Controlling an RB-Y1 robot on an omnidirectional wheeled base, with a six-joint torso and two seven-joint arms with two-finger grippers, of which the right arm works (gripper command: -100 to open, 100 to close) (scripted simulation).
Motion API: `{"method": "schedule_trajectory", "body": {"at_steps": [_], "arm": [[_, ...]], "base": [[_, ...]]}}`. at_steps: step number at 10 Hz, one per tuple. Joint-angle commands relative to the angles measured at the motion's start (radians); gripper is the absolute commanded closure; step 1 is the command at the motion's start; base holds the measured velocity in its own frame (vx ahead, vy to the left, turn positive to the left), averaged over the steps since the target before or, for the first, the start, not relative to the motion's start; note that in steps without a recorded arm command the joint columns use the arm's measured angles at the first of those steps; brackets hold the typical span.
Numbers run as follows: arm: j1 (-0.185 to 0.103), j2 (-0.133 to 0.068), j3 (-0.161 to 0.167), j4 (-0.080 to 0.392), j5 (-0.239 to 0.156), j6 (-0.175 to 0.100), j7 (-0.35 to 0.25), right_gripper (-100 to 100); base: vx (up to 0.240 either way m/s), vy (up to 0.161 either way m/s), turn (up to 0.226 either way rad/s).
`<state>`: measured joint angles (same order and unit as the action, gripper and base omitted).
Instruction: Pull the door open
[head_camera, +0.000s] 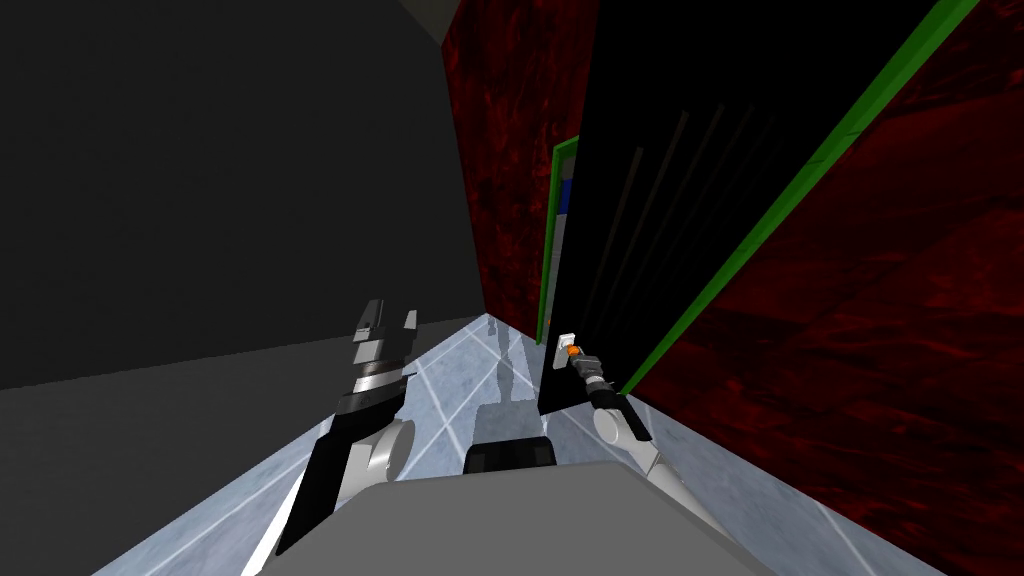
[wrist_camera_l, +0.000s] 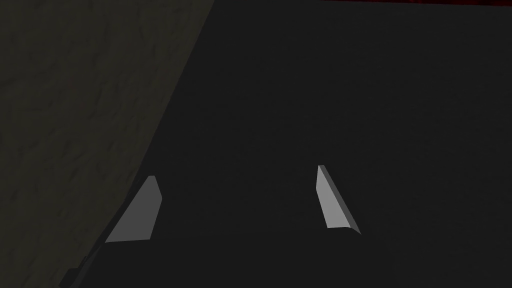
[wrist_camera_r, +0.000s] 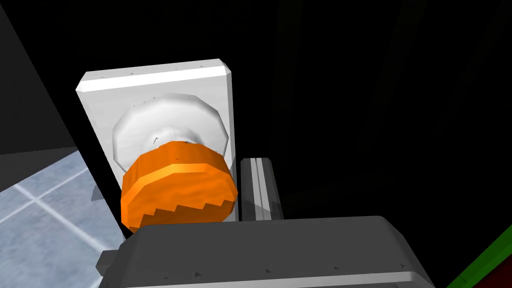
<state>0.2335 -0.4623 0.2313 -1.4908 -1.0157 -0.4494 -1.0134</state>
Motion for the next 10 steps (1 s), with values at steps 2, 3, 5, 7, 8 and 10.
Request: {"method": "schedule_trajectory", "body": {"at_steps": [2,3,5,7,8,10], "arm": [[-0.011,0.008,0.035,-0.002,0.011,-0.003,-0.007,-100],[-0.011,0.006,0.041,-0.004,0.013,-0.006,-0.01,-100],[-0.011,0.006,0.041,-0.004,0.013,-0.006,-0.01,-100],[-0.011,0.002,0.052,-0.006,0.016,-0.011,-0.016,-100],[-0.011,0.002,0.052,-0.006,0.016,-0.011,-0.016,-100],[-0.012,-0.002,0.061,-0.009,0.02,-0.016,-0.02,-100]], "base": [[-0.049,-0.029,0.036],[-0.096,-0.051,0.072],[-0.045,-0.024,0.013],[-0.038,-0.027,0.042],[-0.057,-0.024,0.041],[-0.041,-0.017,0.033]]}}
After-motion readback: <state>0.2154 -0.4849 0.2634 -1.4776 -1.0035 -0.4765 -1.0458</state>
